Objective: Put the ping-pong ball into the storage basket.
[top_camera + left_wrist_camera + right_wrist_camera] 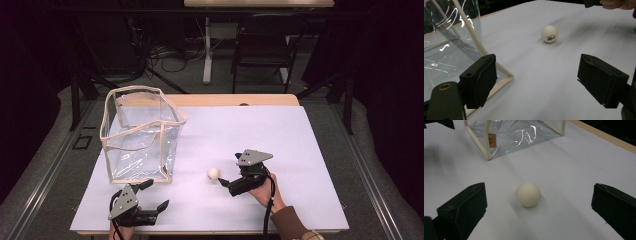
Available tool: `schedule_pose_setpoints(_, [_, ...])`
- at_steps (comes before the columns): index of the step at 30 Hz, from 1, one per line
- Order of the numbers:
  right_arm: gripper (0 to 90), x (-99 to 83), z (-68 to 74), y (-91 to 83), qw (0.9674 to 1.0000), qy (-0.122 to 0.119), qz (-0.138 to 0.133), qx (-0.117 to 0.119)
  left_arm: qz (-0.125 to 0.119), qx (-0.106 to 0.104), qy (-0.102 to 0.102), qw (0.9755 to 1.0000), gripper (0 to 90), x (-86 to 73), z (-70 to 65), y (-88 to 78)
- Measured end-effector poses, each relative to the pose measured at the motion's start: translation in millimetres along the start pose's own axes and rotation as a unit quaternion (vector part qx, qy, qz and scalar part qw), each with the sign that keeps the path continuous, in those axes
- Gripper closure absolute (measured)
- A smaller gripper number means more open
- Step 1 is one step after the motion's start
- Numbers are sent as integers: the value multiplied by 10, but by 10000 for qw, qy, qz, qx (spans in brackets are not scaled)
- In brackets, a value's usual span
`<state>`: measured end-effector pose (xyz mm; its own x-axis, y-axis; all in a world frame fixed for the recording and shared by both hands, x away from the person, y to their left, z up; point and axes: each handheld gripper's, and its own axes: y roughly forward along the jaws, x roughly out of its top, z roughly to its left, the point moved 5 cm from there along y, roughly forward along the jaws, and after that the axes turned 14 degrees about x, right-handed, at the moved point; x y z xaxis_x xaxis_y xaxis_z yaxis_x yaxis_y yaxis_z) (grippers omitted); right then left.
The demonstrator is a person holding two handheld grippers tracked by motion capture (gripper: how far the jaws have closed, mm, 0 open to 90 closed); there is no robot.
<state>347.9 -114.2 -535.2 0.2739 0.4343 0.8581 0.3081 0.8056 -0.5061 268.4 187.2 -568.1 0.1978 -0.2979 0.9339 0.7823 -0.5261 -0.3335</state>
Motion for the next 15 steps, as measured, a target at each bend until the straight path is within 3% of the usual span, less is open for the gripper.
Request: schedule_pose_setpoints(15, [0, 17, 10, 196, 9997, 16, 197, 106, 5, 14, 1, 10000, 161, -1, -1, 4])
